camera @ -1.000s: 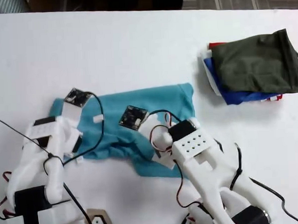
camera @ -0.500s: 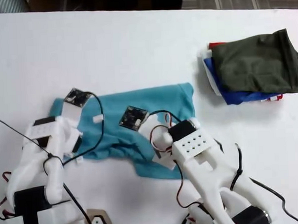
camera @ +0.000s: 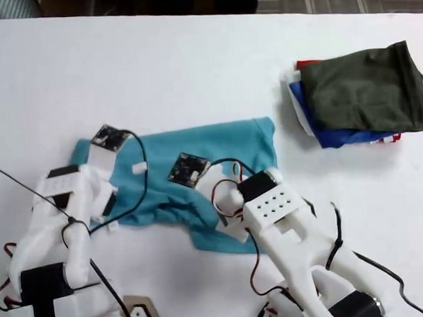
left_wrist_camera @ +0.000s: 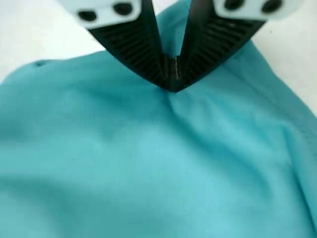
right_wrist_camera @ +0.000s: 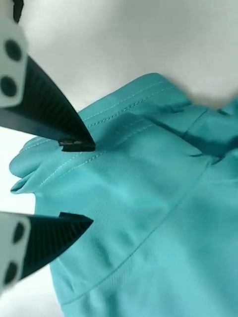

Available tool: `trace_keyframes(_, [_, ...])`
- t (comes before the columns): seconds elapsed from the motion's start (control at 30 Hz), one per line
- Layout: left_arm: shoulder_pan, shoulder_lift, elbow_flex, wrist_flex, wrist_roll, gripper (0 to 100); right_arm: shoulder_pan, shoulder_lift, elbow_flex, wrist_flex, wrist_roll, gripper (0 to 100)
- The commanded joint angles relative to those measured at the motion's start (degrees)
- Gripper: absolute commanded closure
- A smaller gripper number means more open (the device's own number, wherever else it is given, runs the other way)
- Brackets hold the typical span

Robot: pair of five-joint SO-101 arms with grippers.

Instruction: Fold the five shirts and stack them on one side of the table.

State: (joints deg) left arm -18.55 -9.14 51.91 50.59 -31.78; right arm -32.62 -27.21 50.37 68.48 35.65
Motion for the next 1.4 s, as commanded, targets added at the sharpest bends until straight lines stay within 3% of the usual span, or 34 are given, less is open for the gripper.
trace_keyframes(0.0, [0.8, 0.4, 0.0, -1.8, 0.1, 98, -0.3, -1.8, -0.1, 0.0, -0.2, 79.3])
trace_keyframes(0.6, [0.8, 0.4, 0.0, -1.8, 0.1, 98, -3.3, 9.3, 1.4, -6.0, -0.2, 79.6])
trace_keyframes(0.67, [0.8, 0.4, 0.0, -1.8, 0.1, 98, -3.3, 9.3, 1.1, -6.5, -0.2, 84.1])
trace_keyframes(0.77, [0.8, 0.4, 0.0, -1.8, 0.1, 98, -2.0, 9.4, -0.3, -7.2, -0.2, 98.9])
trace_keyframes(0.97, [0.8, 0.4, 0.0, -1.8, 0.1, 98, 1.8, 9.4, -6.1, -5.5, -0.1, 97.9])
trace_keyframes(1.37, [0.8, 0.4, 0.0, -1.8, 0.1, 98, 1.5, 9.9, -9.7, -0.9, -0.1, 98.1])
